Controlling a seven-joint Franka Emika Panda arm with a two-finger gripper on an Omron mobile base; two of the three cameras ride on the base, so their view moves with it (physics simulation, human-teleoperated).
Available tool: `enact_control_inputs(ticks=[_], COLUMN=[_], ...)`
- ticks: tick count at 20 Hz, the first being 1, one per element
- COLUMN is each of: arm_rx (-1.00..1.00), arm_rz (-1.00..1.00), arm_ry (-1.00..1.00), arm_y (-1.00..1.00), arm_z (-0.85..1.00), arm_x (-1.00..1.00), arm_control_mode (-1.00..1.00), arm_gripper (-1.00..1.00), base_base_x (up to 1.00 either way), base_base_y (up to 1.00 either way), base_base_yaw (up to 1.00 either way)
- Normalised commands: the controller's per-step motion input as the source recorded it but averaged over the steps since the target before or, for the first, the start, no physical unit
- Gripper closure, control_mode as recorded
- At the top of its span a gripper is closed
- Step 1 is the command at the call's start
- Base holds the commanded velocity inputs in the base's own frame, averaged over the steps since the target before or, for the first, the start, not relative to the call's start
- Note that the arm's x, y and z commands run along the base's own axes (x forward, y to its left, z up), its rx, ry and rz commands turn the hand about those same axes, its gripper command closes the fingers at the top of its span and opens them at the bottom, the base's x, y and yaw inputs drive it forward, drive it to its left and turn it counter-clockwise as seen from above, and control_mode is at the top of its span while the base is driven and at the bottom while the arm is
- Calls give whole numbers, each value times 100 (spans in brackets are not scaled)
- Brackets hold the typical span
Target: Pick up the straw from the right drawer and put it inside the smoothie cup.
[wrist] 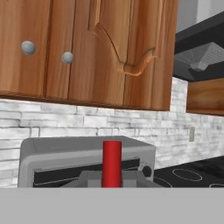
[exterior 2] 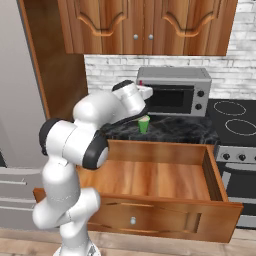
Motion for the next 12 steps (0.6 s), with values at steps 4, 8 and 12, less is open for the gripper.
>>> enact_control_inputs(ticks=[4,8,12], arm_rx=[0,0,0], arm_rz=[0,0,0], arm_ry=[0,0,0], arm_y=[0,0,0], arm_z=[0,0,0], arm_x=[6,0,0], arm_control_mode=[-100,-100,-100], arm_gripper=[100,100,100], base_base_x=[0,0,0], base_base_y=[0,0,0], base_base_yaw=[0,0,0])
